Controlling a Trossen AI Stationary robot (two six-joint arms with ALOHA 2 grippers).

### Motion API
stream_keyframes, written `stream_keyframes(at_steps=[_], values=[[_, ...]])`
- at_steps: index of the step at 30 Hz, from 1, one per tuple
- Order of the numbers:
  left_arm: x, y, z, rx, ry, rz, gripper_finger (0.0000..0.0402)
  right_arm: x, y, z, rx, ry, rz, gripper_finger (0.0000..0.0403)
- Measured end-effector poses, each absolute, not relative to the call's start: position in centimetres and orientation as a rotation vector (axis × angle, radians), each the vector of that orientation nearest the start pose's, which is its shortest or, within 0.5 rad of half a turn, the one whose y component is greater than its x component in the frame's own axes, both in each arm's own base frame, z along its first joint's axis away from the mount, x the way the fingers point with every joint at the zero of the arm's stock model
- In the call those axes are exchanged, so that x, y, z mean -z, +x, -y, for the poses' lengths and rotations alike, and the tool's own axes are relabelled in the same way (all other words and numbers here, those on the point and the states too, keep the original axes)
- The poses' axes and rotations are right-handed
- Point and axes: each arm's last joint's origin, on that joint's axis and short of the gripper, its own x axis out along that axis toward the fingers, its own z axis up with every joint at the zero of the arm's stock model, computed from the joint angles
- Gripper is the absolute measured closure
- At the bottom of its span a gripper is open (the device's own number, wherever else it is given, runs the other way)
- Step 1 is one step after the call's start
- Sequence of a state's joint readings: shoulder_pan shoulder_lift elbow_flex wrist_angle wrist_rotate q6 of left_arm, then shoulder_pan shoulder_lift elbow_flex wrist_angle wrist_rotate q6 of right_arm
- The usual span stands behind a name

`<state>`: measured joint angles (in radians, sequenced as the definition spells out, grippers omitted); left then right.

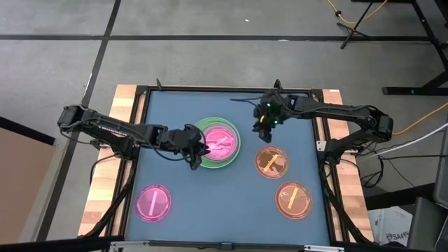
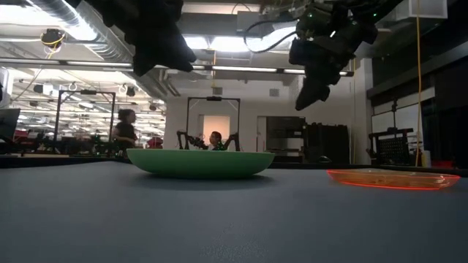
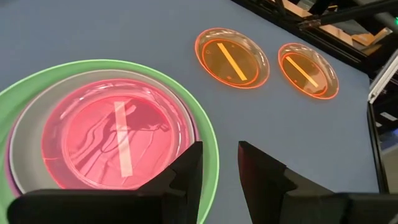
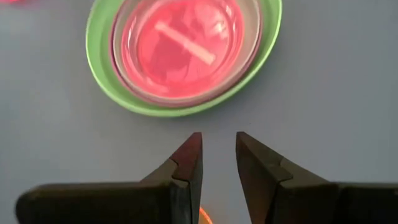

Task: Stack plastic plates
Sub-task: Stack the top transparent orange plate on the top transparent pink plate

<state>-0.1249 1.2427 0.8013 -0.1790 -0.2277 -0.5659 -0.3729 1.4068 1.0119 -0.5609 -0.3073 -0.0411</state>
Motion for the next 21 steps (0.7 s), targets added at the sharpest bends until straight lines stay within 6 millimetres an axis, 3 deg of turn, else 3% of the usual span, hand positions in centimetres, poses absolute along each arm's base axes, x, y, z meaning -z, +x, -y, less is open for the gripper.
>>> stream_keyframes(at_steps=[10,21], values=[[-24.7,25.9,2.7,-0.266,-0.438,-0.564,0.0307,-24.0,25.6,9.1,0.014,0.283,-1.023,0.0311],[-24.7,25.9,2.7,-0.266,-0.438,-0.564,0.0307,-21.2,26.4,9.3,-0.069,0.272,-1.153,0.0233]])
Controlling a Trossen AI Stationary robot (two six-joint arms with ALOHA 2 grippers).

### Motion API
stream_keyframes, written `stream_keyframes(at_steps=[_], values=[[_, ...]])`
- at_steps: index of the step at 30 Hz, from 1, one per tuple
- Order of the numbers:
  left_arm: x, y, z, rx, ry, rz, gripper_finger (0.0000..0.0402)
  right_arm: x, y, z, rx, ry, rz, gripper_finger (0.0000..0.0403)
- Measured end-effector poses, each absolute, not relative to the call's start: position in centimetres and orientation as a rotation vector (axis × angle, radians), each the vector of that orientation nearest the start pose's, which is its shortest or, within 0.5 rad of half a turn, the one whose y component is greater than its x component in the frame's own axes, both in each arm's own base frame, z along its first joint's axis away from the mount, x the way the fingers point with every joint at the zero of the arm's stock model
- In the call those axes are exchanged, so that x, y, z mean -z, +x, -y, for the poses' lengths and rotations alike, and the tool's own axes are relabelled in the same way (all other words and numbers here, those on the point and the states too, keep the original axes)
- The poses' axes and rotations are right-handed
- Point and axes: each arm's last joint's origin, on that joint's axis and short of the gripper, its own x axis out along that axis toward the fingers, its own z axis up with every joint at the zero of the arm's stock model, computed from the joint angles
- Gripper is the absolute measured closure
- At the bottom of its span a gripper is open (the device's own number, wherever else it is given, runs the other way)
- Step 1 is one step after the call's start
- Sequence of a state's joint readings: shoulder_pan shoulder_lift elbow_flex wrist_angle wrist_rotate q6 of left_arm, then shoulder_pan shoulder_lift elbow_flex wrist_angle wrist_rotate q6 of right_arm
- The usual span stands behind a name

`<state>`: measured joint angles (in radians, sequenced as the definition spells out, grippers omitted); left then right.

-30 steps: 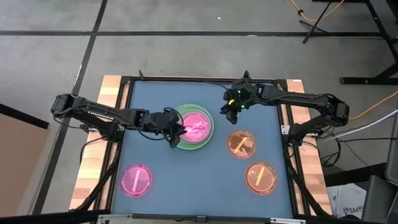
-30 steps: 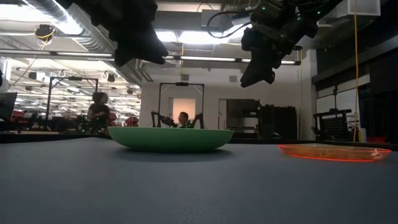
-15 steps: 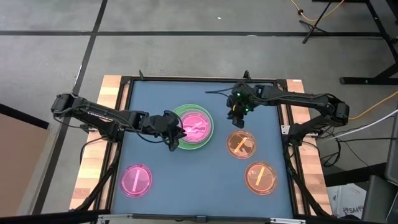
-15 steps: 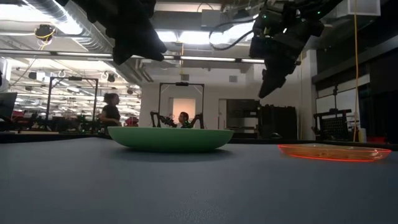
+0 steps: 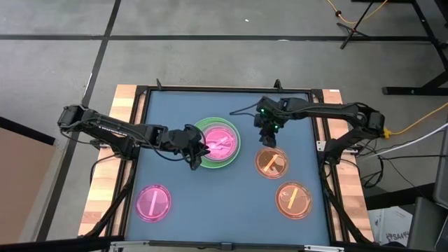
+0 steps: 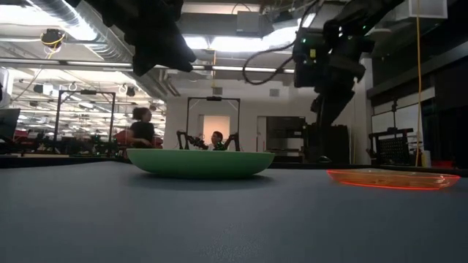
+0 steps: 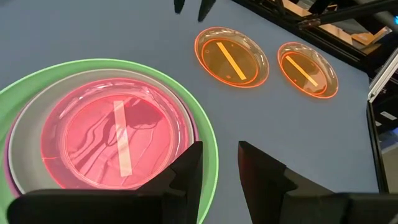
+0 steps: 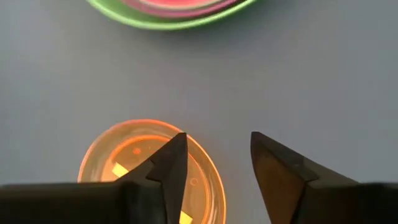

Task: Stack plastic plates
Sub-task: Stack the top transparent orange plate on the top transparent pink plate

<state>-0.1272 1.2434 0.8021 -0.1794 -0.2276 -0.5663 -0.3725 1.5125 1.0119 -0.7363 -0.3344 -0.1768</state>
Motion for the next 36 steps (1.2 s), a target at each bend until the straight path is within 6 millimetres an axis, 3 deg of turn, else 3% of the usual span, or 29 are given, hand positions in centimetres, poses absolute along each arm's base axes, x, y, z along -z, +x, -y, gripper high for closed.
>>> stream_keyframes(at_steps=[13,28,36], values=[[-24.7,25.9,2.7,-0.266,-0.439,-0.564,0.0307,-17.9,27.5,9.5,-0.291,0.159,-1.211,0.0227],[-24.7,25.9,2.7,-0.266,-0.438,-0.564,0.0307,-14.9,28.2,9.8,-0.367,0.138,-1.291,0.0228],[-24.7,25.9,2.6,-0.267,-0.439,-0.564,0.0307,-14.5,28.2,9.8,-0.395,0.114,-1.296,0.0228]])
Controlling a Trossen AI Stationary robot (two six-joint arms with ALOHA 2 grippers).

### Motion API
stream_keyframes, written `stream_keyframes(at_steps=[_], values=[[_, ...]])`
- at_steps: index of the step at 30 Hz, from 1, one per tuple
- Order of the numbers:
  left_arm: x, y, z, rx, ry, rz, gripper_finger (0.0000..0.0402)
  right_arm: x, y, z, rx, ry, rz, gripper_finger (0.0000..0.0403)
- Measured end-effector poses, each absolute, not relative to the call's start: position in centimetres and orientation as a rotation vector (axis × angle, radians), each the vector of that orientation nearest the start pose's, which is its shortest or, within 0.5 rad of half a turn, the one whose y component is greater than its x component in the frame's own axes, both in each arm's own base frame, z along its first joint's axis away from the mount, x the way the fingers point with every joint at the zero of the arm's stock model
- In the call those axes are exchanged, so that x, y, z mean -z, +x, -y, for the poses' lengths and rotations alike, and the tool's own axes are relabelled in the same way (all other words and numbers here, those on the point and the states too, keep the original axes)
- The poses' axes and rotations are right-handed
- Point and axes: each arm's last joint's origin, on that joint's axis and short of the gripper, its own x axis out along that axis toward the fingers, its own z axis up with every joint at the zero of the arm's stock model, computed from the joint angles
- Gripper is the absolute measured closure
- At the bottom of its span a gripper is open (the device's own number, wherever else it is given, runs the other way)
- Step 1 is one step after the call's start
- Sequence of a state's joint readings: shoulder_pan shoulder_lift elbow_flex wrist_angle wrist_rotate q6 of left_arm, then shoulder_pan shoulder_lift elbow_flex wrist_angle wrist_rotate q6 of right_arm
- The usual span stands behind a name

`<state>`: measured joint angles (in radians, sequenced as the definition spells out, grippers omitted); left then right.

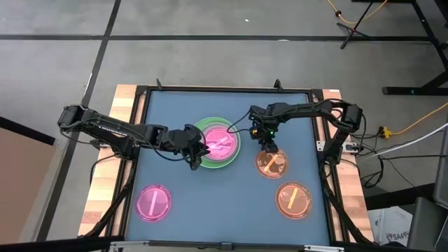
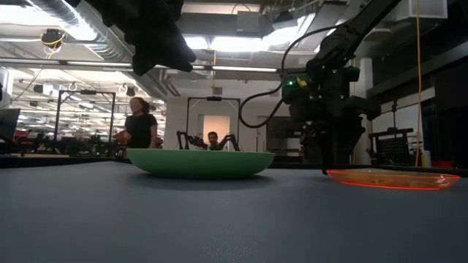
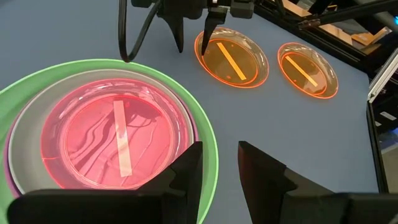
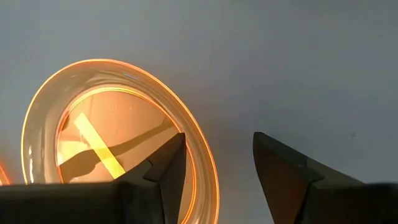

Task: Stack plastic plates
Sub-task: Stack the top transparent orange plate on the top transparent pink plate

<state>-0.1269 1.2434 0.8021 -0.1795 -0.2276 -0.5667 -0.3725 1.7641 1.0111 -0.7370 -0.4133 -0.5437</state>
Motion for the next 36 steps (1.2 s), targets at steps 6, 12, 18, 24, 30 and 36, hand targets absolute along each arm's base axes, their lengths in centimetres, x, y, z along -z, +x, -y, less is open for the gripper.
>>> stream_keyframes(at_steps=[6,12,18,24,30,36], values=[[-24.7,25.9,2.6,-0.266,-0.439,-0.564,0.0307,-14.3,27.8,9.6,-0.434,0.095,-1.317,0.0228],[-24.7,25.9,2.6,-0.267,-0.44,-0.564,0.0307,-13.4,27.0,9.3,-0.447,0.102,-1.321,0.0228],[-24.7,25.9,2.6,-0.267,-0.441,-0.564,0.0307,-13.3,26.9,9.3,-0.445,0.101,-1.323,0.0228],[-24.7,25.9,2.6,-0.268,-0.445,-0.563,0.0307,-13.2,27.0,9.3,-0.442,0.095,-1.314,0.0228],[-24.7,25.9,2.6,-0.268,-0.445,-0.563,0.0307,-13.2,27.0,9.3,-0.44,0.095,-1.314,0.0228],[-24.7,25.9,2.6,-0.268,-0.445,-0.563,0.0307,-13.2,27.0,9.3,-0.437,0.095,-1.317,0.0232]])
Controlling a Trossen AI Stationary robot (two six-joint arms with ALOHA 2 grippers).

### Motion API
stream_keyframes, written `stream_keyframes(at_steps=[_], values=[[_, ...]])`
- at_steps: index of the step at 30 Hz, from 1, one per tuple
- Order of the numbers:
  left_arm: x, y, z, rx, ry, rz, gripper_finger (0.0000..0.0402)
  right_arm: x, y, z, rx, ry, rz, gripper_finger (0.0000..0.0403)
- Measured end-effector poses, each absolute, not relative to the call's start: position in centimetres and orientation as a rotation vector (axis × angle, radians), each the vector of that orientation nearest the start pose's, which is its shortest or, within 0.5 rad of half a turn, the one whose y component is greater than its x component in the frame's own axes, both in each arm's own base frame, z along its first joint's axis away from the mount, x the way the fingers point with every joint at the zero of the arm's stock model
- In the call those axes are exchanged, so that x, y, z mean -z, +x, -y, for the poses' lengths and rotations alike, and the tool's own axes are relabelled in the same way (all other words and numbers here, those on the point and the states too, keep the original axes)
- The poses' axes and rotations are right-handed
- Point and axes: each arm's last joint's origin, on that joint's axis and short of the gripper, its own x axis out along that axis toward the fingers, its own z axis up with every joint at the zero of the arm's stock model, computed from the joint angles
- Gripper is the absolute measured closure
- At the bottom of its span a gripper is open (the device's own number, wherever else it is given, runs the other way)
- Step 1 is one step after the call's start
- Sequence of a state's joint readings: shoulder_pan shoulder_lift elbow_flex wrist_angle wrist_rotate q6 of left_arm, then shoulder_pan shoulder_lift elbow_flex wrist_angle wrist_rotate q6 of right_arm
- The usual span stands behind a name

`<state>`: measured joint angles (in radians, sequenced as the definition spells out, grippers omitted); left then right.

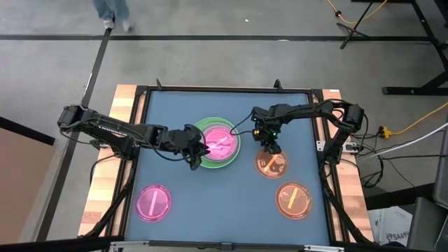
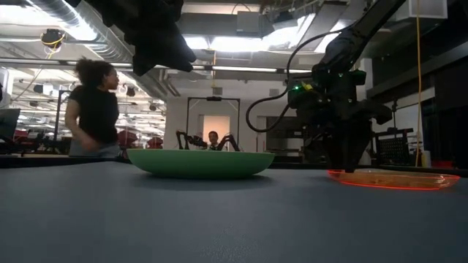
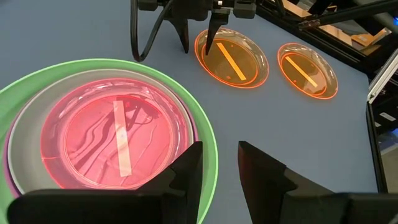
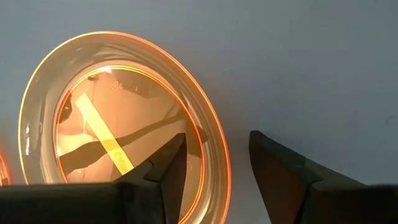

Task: Stack plastic plates
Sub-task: Stack the top transparent orange plate on the top transparent pink plate

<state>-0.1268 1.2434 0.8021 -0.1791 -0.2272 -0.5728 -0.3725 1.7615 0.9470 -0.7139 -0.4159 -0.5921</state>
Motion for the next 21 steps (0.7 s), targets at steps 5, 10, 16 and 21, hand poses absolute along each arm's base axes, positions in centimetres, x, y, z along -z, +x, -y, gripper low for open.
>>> stream_keyframes(at_steps=[5,10,16,21], values=[[-24.73,25.91,2.65,-0.268,-0.445,-0.563,0.0307,-13.12,27.07,9.34,-0.433,0.09,-1.318,0.0261],[-24.73,25.91,2.65,-0.268,-0.445,-0.563,0.0307,-13.11,27.11,9.36,-0.429,0.085,-1.315,0.0295],[-24.73,25.91,2.65,-0.268,-0.445,-0.563,0.0307,-13.1,27.13,9.39,-0.426,0.082,-1.315,0.0325],[-24.73,25.91,2.65,-0.268,-0.445,-0.563,0.0307,-13.09,27.15,9.4,-0.416,0.095,-1.316,0.035]])
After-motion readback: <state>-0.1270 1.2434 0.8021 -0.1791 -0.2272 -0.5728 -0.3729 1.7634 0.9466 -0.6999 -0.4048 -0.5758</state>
